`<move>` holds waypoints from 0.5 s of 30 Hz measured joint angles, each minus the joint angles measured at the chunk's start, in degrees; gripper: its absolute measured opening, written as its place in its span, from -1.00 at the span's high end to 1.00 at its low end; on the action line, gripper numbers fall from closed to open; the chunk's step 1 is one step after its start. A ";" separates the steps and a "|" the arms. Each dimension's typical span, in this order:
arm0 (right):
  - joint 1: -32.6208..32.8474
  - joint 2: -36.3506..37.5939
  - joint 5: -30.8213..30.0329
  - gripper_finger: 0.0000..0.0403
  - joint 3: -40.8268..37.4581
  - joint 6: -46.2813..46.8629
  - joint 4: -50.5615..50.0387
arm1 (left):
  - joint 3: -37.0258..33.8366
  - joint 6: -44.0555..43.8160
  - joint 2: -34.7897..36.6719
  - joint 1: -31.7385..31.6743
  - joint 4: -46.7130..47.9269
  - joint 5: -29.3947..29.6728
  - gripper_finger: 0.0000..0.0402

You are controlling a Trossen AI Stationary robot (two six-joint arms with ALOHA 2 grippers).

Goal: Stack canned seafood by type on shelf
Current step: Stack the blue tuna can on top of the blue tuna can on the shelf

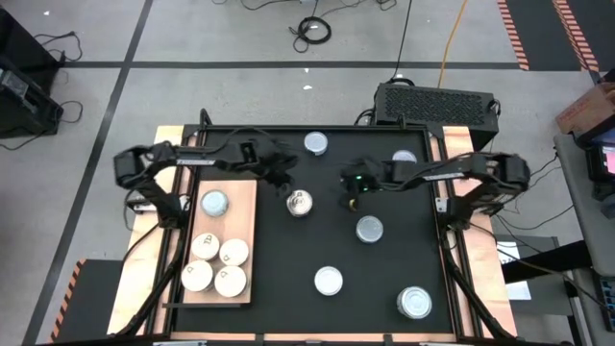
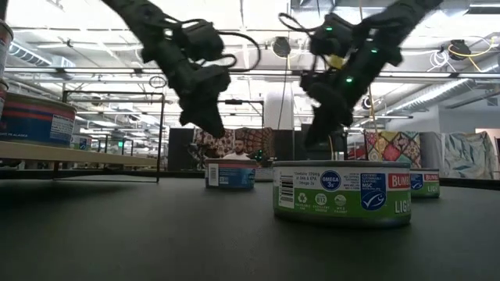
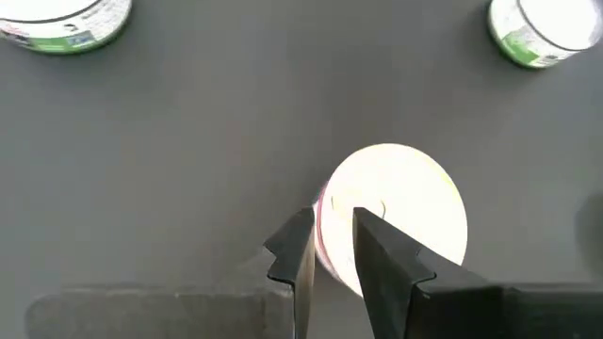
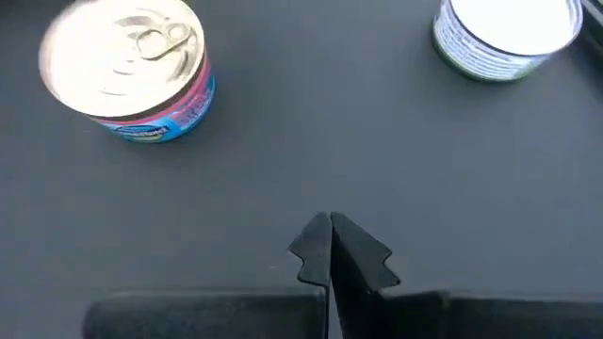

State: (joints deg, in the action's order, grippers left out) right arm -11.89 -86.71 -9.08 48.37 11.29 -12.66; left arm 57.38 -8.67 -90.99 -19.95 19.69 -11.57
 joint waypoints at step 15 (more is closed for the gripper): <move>-1.17 10.33 4.96 1.00 -7.69 -0.22 4.27 | 7.56 3.03 -11.60 -2.39 7.51 -7.70 0.62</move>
State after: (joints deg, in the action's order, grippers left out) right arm -13.06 -76.38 -4.12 40.69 11.07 -8.39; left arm 64.94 -5.64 -102.59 -22.34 27.21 -19.27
